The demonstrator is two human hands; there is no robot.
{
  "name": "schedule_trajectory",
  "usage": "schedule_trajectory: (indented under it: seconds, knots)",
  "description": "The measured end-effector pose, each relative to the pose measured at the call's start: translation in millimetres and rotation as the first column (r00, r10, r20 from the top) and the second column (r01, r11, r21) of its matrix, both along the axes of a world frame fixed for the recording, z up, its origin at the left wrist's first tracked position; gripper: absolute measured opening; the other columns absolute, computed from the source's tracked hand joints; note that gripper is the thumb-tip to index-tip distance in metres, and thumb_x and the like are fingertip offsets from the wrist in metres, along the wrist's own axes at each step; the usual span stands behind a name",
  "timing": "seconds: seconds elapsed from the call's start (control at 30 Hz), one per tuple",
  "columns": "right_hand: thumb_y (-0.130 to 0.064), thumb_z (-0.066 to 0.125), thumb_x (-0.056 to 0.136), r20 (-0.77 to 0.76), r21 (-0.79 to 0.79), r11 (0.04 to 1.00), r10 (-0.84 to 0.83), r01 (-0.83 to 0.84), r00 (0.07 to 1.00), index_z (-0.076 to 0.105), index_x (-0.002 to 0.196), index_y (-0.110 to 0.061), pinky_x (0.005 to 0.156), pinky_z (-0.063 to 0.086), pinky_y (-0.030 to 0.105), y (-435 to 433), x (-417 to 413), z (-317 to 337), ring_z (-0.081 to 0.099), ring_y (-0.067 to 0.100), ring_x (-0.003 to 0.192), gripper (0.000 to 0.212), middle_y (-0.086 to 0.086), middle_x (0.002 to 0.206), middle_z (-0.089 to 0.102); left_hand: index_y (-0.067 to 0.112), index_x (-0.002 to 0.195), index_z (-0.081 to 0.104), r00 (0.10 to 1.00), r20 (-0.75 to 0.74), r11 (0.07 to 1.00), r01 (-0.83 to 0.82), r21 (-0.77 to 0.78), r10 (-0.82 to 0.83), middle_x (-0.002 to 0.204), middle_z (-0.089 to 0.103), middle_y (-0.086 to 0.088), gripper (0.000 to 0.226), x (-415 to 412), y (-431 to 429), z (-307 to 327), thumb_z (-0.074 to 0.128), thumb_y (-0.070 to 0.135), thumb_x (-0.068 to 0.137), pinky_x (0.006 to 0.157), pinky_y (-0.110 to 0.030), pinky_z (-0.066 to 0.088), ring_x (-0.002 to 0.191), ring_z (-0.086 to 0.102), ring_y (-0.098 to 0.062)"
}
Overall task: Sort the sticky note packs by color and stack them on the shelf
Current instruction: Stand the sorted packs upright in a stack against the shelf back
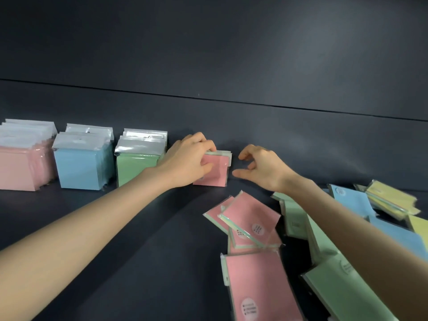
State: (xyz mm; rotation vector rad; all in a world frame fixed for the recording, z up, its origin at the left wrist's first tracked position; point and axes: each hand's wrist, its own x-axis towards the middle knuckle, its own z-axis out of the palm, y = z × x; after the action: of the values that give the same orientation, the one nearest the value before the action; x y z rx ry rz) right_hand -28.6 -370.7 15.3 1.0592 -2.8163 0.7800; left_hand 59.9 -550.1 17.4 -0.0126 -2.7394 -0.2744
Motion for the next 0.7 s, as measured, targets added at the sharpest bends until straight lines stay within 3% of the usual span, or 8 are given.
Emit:
schedule_trajectory:
  seconds: [0.07,0.2,0.33,0.43,0.5,0.57,0.7]
  knots:
    - [-0.036,0.07,0.082,0.075,-0.012,1.0,0.015,-0.014,0.997,0.056,0.11,-0.019,0.078,0.043,0.023,14.0,6.5,5.1,0.06,0.015,0.096,0.036,-0.003,0.104,0.059,0.023,0.116,0.059,1.0,0.018,0.992,0.011,0.125,-0.013,0.114,0.05,0.007,0.027,10.5,7.6,1.1,0.057,0.031,0.09,0.085,-0.028,0.038,0.106,0.047,-0.014]
    - [-0.045,0.071,0.075,0.258,-0.052,0.996,0.089,-0.078,0.962,0.061,0.099,-0.025,0.077,0.048,0.026,36.9,21.0,1.5,0.063,0.009,0.084,0.033,-0.005,0.098,0.068,0.024,0.096,0.069,0.992,0.111,0.934,0.012,0.357,-0.055,0.094,0.066,0.015,0.024,33.8,23.1,-2.5,0.06,0.045,0.086,0.075,-0.016,0.043,0.088,0.06,0.0]
    - [-0.057,0.076,0.058,0.408,0.024,0.992,0.104,-0.125,0.907,0.065,0.098,-0.025,0.085,0.053,0.032,48.9,40.5,-1.7,0.068,0.011,0.087,0.052,-0.005,0.094,0.072,0.026,0.094,0.07,0.945,0.307,0.907,-0.031,0.421,-0.11,0.089,0.071,0.013,0.055,53.2,35.4,-19.6,0.052,0.073,0.073,0.086,-0.026,0.05,0.088,0.064,-0.002]
    - [-0.04,0.083,0.062,0.467,-0.008,0.989,0.133,-0.147,0.874,0.067,0.096,-0.017,0.081,0.054,0.037,51.9,47.0,-5.2,0.067,0.012,0.074,0.044,0.001,0.09,0.074,0.022,0.099,0.067,0.934,0.352,0.93,-0.075,0.359,-0.06,0.097,0.07,0.007,0.083,58.9,38.6,-32.9,0.042,0.091,0.06,0.088,-0.039,0.051,0.093,0.064,-0.01]
    - [-0.024,0.083,0.068,0.5,-0.051,0.992,0.123,-0.113,0.857,0.066,0.097,-0.009,0.079,0.052,0.037,53.8,48.2,-6.4,0.065,0.013,0.072,0.037,0.007,0.088,0.073,0.023,0.106,0.065,0.936,0.346,0.897,-0.1,0.431,-0.063,0.1,0.069,0.01,0.082,60.2,38.6,-37.4,0.046,0.089,0.061,0.09,-0.036,0.051,0.095,0.063,-0.007]
    - [-0.022,0.085,0.066,0.503,-0.076,0.995,0.095,-0.066,0.859,0.064,0.098,-0.007,0.078,0.052,0.037,55.8,48.7,-5.4,0.065,0.014,0.072,0.041,0.007,0.086,0.072,0.025,0.109,0.063,0.941,0.326,0.825,-0.108,0.555,-0.096,0.101,0.067,0.014,0.073,60.9,39.8,-39.8,0.055,0.081,0.062,0.092,-0.03,0.05,0.096,0.062,-0.001]
    - [-0.018,0.082,0.069,0.522,-0.101,0.994,0.083,-0.036,0.849,0.061,0.082,-0.016,0.069,0.051,0.025,59.6,52.5,0.8,0.064,0.009,0.066,0.025,-0.004,0.074,0.068,0.023,0.111,0.061,0.957,0.279,0.704,-0.144,0.696,-0.081,0.102,0.064,0.008,0.051,60.3,44.6,-43.1,0.079,0.045,0.068,0.094,-0.027,0.048,0.098,0.062,-0.005]
